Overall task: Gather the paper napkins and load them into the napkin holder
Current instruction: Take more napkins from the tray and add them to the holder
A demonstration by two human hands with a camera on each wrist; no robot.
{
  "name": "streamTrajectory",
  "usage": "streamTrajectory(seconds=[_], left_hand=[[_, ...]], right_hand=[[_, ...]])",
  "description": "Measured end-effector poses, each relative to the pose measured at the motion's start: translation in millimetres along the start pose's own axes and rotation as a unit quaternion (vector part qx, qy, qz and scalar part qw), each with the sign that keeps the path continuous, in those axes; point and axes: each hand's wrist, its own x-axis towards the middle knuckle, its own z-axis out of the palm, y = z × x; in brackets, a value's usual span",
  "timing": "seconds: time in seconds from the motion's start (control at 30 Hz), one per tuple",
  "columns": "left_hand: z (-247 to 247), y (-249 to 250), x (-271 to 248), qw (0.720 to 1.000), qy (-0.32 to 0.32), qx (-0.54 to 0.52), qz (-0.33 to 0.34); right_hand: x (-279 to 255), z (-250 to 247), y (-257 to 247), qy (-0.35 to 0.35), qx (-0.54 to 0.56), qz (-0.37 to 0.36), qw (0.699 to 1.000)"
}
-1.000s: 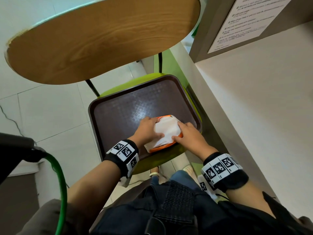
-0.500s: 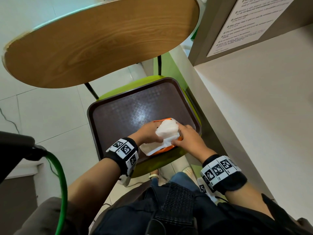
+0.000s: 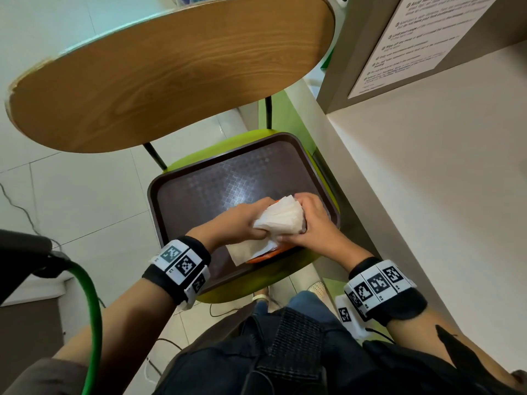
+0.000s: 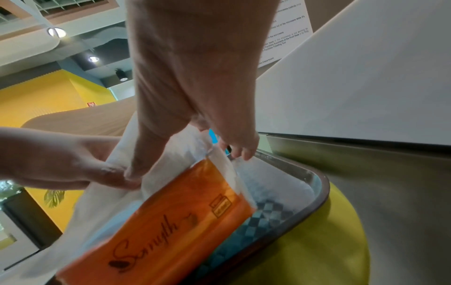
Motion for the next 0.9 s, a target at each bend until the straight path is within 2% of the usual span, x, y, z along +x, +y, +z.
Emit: streamTrajectory(seconds=[0.07, 0.17, 0.33, 0.43, 0.53, 0.67, 0.73, 0.83, 0.9], left_hand=[[-9.2, 6.1, -3.1, 1.000, 0.003, -0.001, 0.017], [-26.8, 17.8, -6.8, 0.999, 0.037, -0.006, 0.038], [-59.0, 40.3, -10.6, 0.995, 0.090, -0.017, 0.039], [-72.1, 58.4, -9.4, 0.986, 0.125, -0.098, 0.045], [-73.2, 83.4, -1.6, 0.958, 0.142, -0.242, 0.051], [-52.5, 130.7, 26.6, 0.892, 0.100, -0.435, 0.074], [-35.7, 157.0, 44.6, 0.868, 0.060, -0.484, 0.088], [-9.1, 200.0, 68.9, 0.866, 0.031, -0.493, 0.080], [7.4, 226.3, 82.9, 0.877, 0.016, -0.474, 0.080]], right_hand=[[-0.7, -4.0, -5.7, 0.020, 0.058, -0.024, 0.998], [-4.8, -15.9, -16.4, 0.012, 0.153, -0.018, 0.988], [-11.0, -41.9, -27.7, 0.053, 0.227, -0.034, 0.972], [-25.5, -62.9, -30.4, 0.081, 0.308, -0.021, 0.948], [-48.8, -89.2, -25.9, 0.133, 0.370, -0.008, 0.919], [-82.6, -124.9, -9.8, 0.207, 0.475, -0.016, 0.855], [-99.8, -141.8, -0.4, 0.247, 0.507, -0.007, 0.826], [-127.2, -164.3, 13.8, 0.310, 0.518, 0.018, 0.797], [-148.1, -177.2, 25.6, 0.341, 0.509, 0.028, 0.790]])
